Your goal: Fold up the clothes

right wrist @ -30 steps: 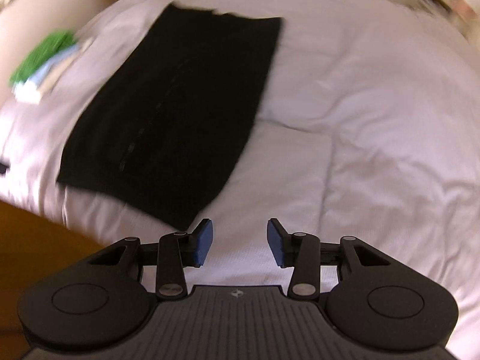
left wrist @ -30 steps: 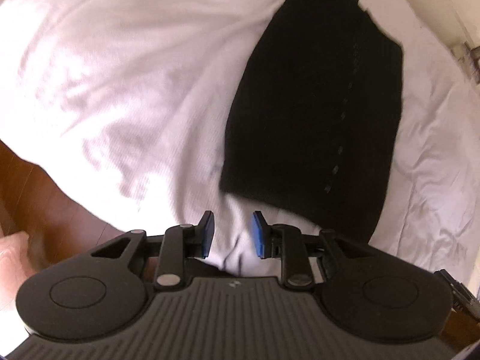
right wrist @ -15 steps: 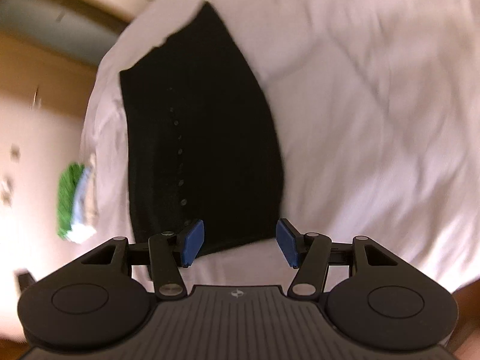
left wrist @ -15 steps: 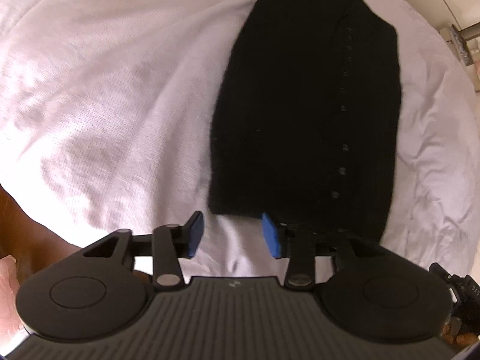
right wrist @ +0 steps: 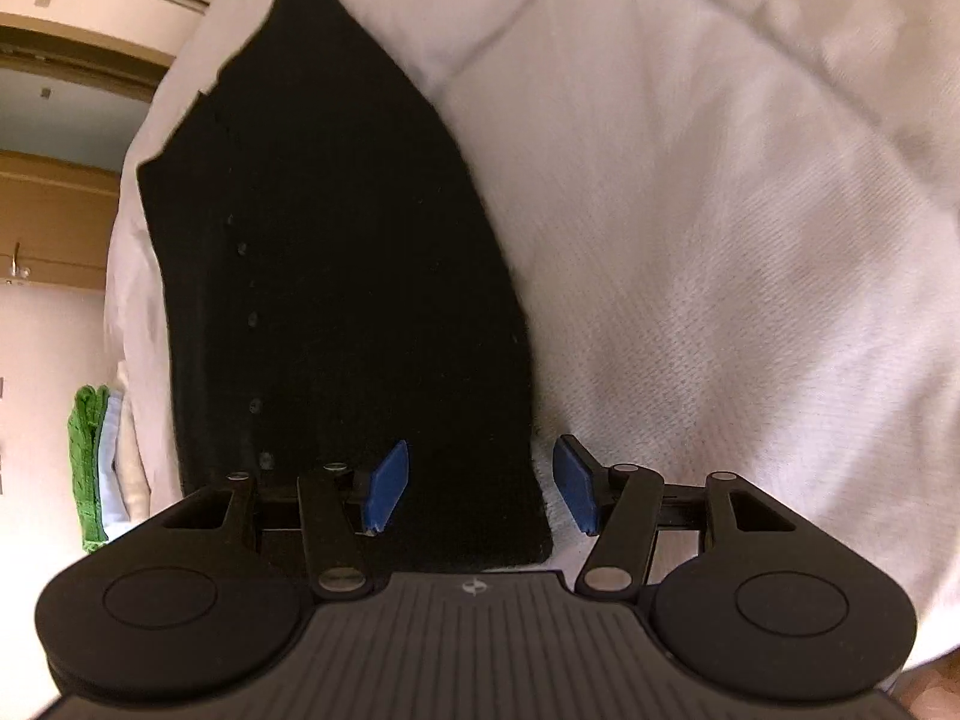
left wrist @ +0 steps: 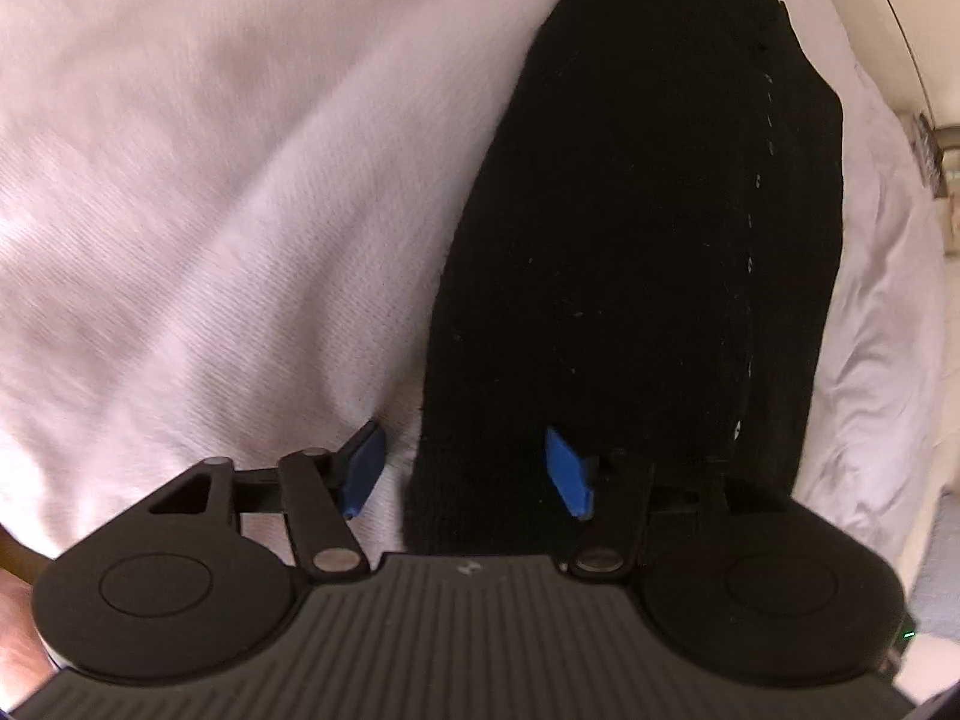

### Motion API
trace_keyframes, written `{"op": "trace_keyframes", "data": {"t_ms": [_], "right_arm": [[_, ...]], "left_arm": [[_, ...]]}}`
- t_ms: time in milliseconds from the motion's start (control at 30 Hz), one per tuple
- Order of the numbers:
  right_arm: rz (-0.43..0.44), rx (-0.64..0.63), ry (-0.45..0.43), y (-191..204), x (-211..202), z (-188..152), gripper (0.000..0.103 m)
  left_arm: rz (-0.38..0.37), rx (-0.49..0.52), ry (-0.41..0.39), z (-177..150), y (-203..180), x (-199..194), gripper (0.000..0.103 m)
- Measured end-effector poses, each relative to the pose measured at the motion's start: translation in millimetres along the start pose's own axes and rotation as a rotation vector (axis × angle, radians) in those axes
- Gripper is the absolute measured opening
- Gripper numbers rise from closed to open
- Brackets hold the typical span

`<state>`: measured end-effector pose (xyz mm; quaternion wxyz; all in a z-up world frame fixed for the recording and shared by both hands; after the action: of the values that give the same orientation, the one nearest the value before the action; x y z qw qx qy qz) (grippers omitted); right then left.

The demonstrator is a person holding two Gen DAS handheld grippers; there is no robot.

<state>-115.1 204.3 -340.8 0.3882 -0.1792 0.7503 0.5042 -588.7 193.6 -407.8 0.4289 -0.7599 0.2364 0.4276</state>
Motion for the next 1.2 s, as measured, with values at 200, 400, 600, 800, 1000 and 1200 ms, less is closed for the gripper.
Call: {"op": "trace_keyframes", "data": {"t_ms": [200,400,600,800,1000,1200], "right_arm": [[-0.031,-0.069,0.034,9,1,-7,0.012],[-0.036,-0.166,0.076,42,-34,-38,0.009],[-0.093,-0.154,0.132,29,-25,-87,0.009],[-0.190,-0.136,0.173,2,13,-118,0.009],[-0.363,-0.179,0.111,18,6,-120,0.034],[-0.486,-0.321,-0.110,59,-26,-126,0.040]], "left_arm": [[0.011,0.101,-0.037,-10,-7,-19,0.008],[0.036,0.259,-0.122,-41,-15,-73,0.007],[0.127,0.281,-0.084,-72,17,-71,0.008],[0.222,0.240,-0.042,-76,48,-36,0.011],[0.351,0.337,-0.024,-74,29,-58,0.015],[0.383,0.463,-0.149,-78,6,-94,0.015]]}}
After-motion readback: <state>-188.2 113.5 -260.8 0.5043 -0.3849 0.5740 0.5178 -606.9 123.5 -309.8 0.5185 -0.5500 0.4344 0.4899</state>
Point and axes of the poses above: each gripper's, at about its wrist camera, not at the fingertips, and x roughly the way its jaws point, y to its left, z to its top, the point moved 6 cm from there along x, roughly the way its jaws point, and after that the axes turned 15 degrees about y, right-handed, at the moved point
